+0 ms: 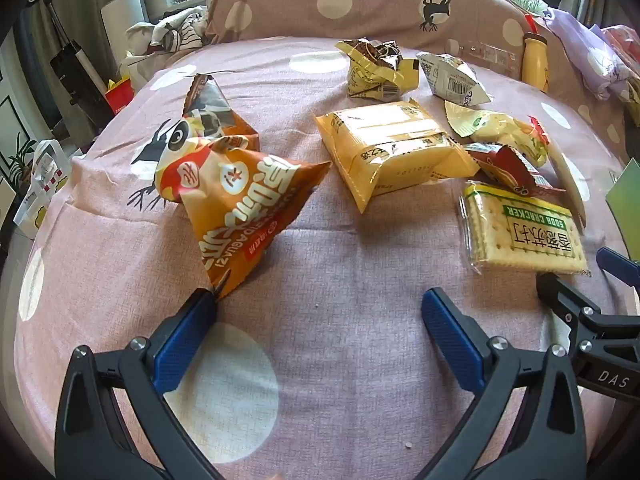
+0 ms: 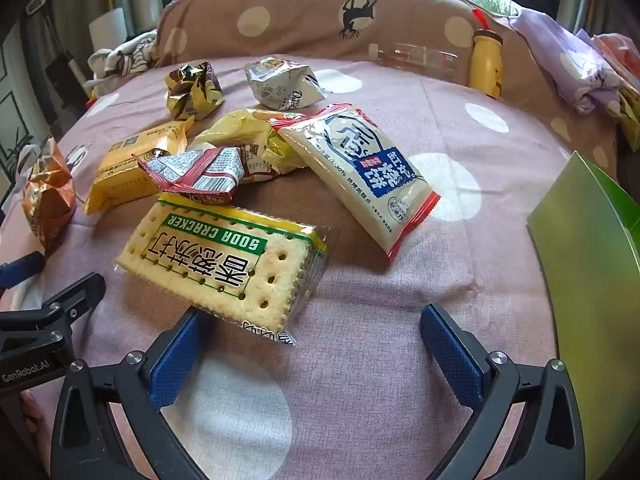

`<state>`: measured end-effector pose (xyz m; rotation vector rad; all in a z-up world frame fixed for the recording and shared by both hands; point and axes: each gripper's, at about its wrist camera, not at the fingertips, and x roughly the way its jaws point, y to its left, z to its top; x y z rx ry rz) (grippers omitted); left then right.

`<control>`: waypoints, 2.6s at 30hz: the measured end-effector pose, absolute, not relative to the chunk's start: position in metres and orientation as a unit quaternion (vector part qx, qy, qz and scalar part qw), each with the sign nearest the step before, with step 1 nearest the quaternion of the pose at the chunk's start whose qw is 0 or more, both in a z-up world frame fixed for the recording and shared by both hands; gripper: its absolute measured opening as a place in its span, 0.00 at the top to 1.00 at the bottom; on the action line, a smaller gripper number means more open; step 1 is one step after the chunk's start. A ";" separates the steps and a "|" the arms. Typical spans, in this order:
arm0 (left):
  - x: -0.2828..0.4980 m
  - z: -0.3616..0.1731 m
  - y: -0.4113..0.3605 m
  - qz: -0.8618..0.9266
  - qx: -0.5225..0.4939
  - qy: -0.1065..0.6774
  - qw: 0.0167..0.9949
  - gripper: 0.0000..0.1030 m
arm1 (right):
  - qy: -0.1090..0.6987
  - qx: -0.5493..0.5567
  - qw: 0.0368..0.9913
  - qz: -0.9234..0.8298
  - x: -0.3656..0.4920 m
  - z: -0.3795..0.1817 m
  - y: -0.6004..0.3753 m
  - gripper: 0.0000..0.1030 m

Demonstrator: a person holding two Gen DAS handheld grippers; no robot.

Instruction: Organize snacks

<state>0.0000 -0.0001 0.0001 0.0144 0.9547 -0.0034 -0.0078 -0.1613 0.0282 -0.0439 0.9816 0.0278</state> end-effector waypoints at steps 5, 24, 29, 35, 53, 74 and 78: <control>0.000 0.000 -0.001 -0.002 0.007 0.460 0.888 0.00 | 0.471 -0.021 0.882 0.013 -0.008 0.028 -0.161 0.00; 0.000 0.000 0.000 -0.003 0.005 0.460 0.888 0.00 | 0.471 -0.021 0.882 0.013 -0.008 0.028 -0.162 0.00; 0.000 0.000 0.000 -0.003 0.005 0.460 0.888 0.00 | 0.471 -0.021 0.882 0.013 -0.008 0.028 -0.162 0.00; 0.000 0.000 0.000 -0.003 0.005 0.460 0.888 0.00 | 0.471 -0.021 0.882 0.013 -0.008 0.028 -0.162 0.00; 0.000 0.000 0.000 -0.003 0.005 0.460 0.888 0.00 | 0.471 -0.021 0.882 0.013 -0.008 0.028 -0.162 0.00; 0.001 -0.002 0.003 -0.003 0.004 0.461 0.887 0.00 | 0.473 -0.021 0.880 0.013 -0.008 0.023 -0.163 0.00; 0.002 0.001 0.002 -0.012 0.011 0.474 0.881 0.00 | 0.484 -0.013 0.875 0.003 -0.004 0.026 -0.162 0.00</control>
